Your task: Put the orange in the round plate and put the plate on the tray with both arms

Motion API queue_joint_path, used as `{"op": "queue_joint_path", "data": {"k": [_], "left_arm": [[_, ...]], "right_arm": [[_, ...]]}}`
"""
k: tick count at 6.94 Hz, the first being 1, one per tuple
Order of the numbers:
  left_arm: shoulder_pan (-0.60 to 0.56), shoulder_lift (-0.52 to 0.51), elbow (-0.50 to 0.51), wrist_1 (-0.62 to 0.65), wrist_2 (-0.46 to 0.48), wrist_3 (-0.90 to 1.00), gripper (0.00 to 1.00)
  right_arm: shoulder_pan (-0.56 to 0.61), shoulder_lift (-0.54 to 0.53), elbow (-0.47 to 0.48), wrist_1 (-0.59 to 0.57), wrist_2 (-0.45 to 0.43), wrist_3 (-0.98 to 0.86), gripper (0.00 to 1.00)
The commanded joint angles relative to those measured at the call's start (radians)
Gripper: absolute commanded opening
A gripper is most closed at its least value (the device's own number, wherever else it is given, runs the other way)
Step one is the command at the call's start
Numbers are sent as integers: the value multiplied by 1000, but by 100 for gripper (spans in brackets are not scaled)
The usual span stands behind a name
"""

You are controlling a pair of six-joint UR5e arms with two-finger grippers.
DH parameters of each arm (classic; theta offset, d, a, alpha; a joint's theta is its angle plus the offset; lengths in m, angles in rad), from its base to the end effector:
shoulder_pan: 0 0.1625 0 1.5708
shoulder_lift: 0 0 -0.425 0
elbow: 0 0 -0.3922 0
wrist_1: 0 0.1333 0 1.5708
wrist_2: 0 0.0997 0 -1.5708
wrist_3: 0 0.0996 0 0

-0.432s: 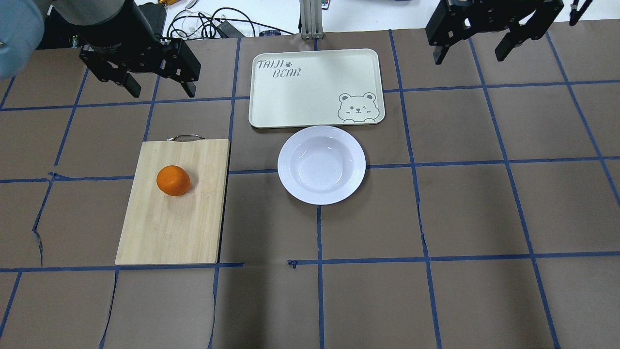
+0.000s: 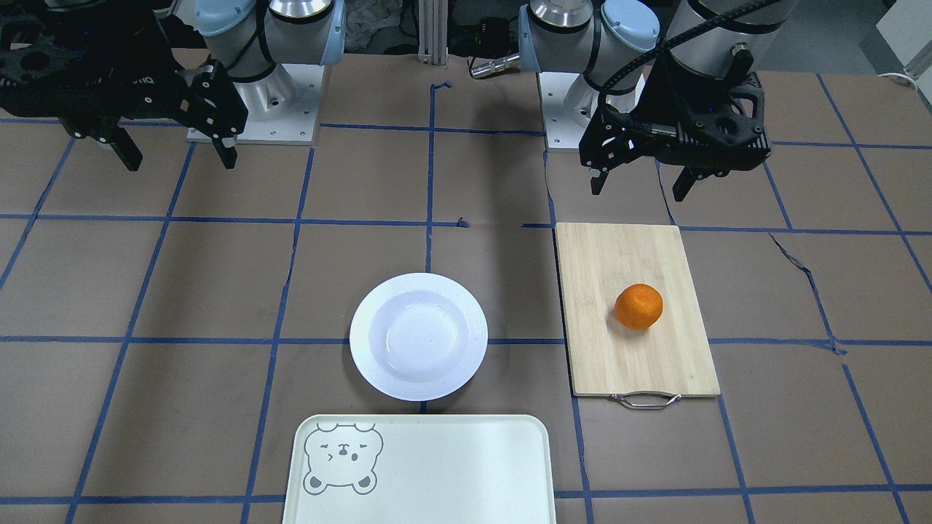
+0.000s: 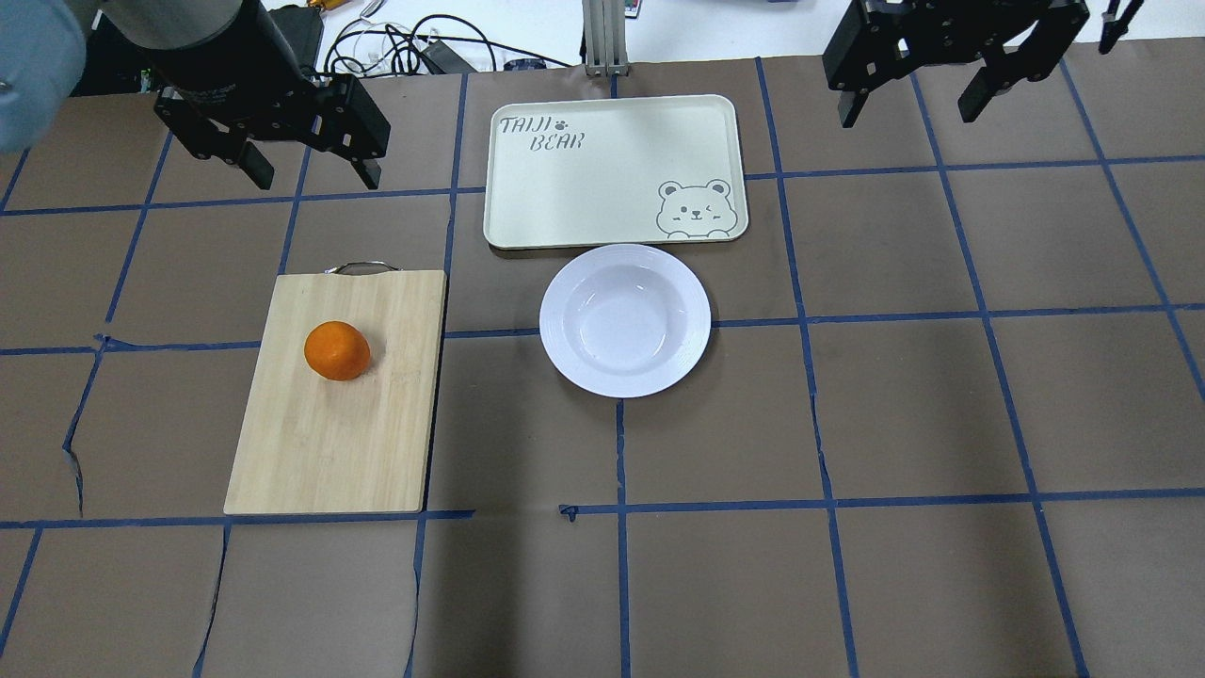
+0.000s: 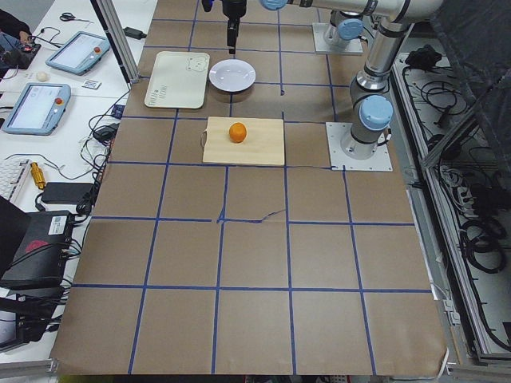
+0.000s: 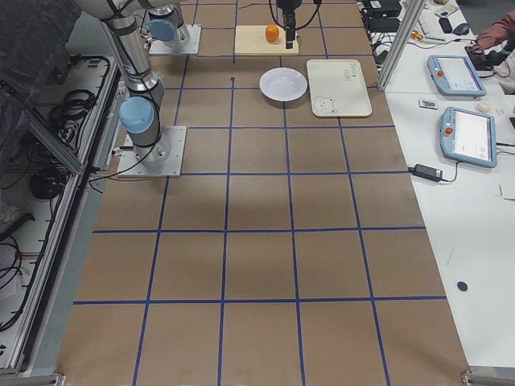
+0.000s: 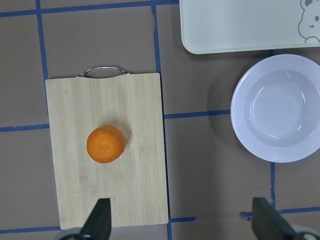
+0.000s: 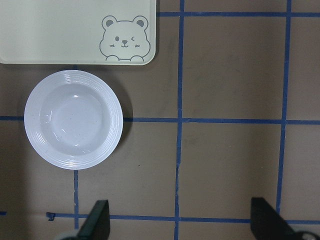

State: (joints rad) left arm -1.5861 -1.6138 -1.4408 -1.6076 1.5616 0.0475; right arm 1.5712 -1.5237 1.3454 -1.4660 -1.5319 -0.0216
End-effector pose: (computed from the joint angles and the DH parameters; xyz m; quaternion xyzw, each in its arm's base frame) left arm -0.1421 -0.5114 0.5267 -0.0315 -0.9992 0.0252 0.0042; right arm 0.1374 -0.5127 0.5647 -0.0117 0.9991 -0.0369 0.0190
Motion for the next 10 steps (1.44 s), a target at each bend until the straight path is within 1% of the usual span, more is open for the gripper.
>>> {"op": "queue_joint_path", "data": {"k": [1,7,10], "left_arm": [[0,0,-1,0,0,0,100],[12,3,-3,-8,5,0,100],[34,-55,-12,-8,3,0,100]], "right_arm": [[3,8,-2,6,-1,2,100],[1,11,8,-4,-2,-6,100],[1,10,41,-8,2,-4,100]]}}
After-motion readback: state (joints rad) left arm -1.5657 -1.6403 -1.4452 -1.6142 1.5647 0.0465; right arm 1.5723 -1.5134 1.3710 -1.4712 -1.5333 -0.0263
